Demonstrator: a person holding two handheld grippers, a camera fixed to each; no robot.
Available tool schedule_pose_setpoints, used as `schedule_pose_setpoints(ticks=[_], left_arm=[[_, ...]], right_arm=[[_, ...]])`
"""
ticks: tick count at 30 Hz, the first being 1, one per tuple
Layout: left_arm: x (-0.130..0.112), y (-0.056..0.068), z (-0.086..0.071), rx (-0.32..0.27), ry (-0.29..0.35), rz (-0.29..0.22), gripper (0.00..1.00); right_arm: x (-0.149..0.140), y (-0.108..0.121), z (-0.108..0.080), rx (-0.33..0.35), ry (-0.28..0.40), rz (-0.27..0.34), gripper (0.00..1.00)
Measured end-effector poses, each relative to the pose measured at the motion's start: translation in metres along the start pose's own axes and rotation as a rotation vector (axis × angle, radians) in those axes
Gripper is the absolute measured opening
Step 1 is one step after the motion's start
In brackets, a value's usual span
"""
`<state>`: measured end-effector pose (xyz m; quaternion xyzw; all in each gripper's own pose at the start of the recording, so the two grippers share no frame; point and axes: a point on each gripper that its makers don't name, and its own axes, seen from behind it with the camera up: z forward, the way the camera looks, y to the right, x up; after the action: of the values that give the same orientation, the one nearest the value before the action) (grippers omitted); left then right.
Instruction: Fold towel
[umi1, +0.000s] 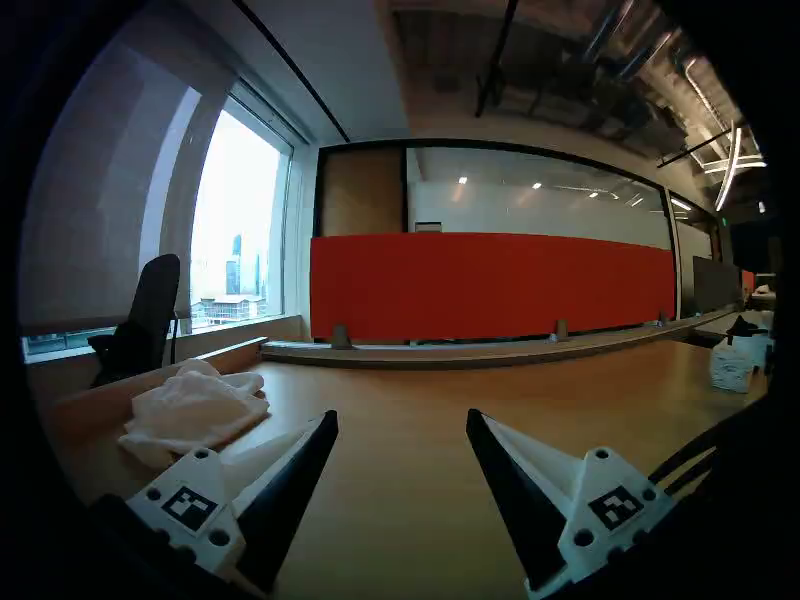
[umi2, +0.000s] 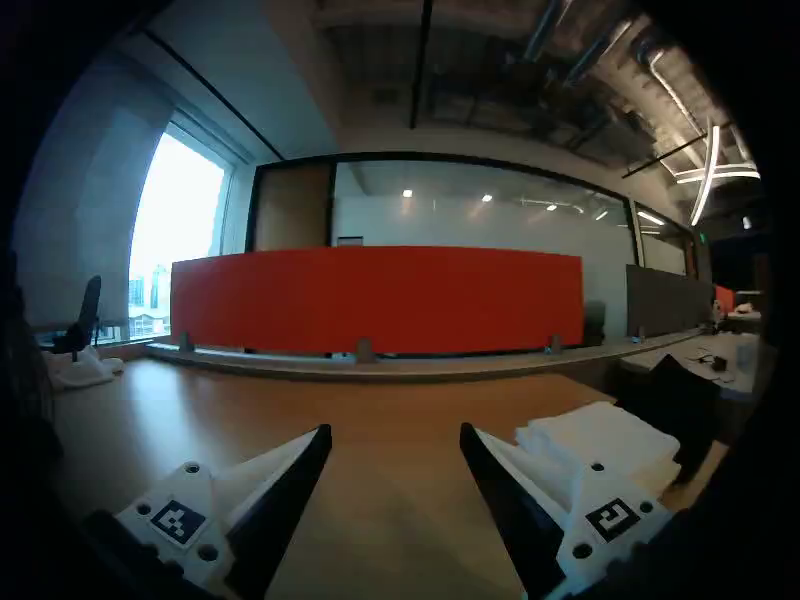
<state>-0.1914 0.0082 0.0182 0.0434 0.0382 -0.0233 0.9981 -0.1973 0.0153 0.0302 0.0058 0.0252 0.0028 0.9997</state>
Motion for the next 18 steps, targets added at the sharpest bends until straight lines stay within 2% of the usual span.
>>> schedule_pose_setpoints(ticks=[18], left_arm=[[0.0088,-0.0028,-0.0026,0.0,-0.003,0.001,0.96]], right_arm=[[-0.0003,-0.0003,0.0,0.0,0.0,0.0,0.99]])
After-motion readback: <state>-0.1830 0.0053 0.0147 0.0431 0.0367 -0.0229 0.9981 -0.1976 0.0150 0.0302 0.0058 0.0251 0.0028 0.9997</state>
